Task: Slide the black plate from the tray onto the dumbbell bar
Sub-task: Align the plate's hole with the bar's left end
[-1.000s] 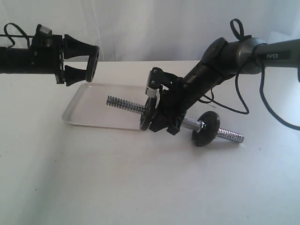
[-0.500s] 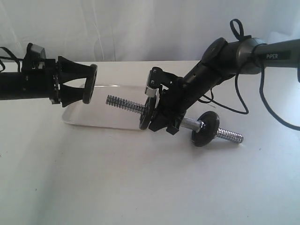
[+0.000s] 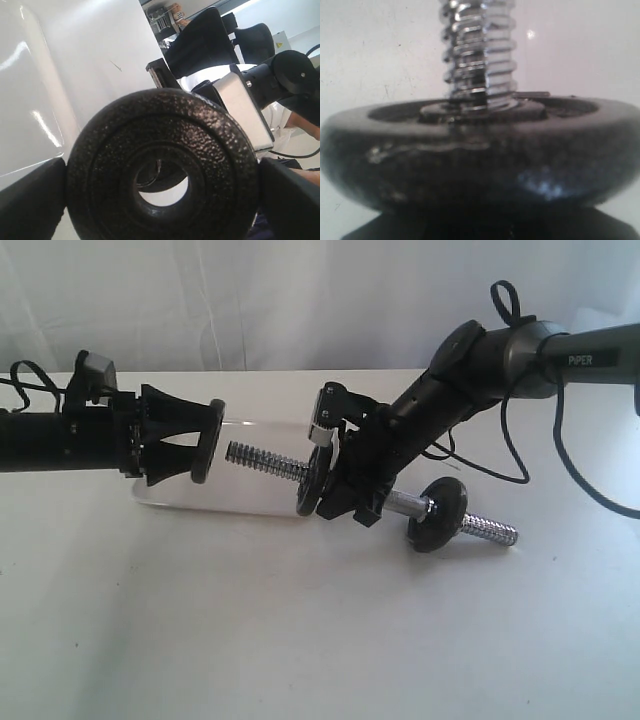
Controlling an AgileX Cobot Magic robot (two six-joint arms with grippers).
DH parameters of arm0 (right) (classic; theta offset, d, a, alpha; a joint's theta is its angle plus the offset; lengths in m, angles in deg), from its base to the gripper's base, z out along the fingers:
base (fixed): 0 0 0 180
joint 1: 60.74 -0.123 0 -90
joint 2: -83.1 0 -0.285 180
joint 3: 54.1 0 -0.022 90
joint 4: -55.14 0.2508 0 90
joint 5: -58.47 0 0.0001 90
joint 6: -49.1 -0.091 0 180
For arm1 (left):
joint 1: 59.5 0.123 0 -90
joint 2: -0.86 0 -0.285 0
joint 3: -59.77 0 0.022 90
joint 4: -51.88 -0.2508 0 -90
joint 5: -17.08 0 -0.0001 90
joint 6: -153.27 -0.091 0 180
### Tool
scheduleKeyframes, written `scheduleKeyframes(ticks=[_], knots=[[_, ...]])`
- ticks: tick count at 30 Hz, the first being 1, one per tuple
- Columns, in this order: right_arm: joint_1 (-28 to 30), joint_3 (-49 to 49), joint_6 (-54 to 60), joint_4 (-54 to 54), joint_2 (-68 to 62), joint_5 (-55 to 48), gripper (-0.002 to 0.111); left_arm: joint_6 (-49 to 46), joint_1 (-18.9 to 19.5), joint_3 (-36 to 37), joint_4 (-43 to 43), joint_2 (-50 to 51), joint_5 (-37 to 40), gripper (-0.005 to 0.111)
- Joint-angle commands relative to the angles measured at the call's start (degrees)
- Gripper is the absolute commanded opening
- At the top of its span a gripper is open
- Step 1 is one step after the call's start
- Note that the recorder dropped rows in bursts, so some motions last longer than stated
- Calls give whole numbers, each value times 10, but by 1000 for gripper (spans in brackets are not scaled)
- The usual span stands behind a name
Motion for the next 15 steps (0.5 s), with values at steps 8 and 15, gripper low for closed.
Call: scheduleKeyframes(ticks=[8, 15], knots=[[3, -6, 4, 67, 26, -4, 0, 3, -4, 1, 33, 2, 58, 0], [3, -6, 4, 66, 8, 5, 0, -10, -22, 1, 52, 2, 58, 0]])
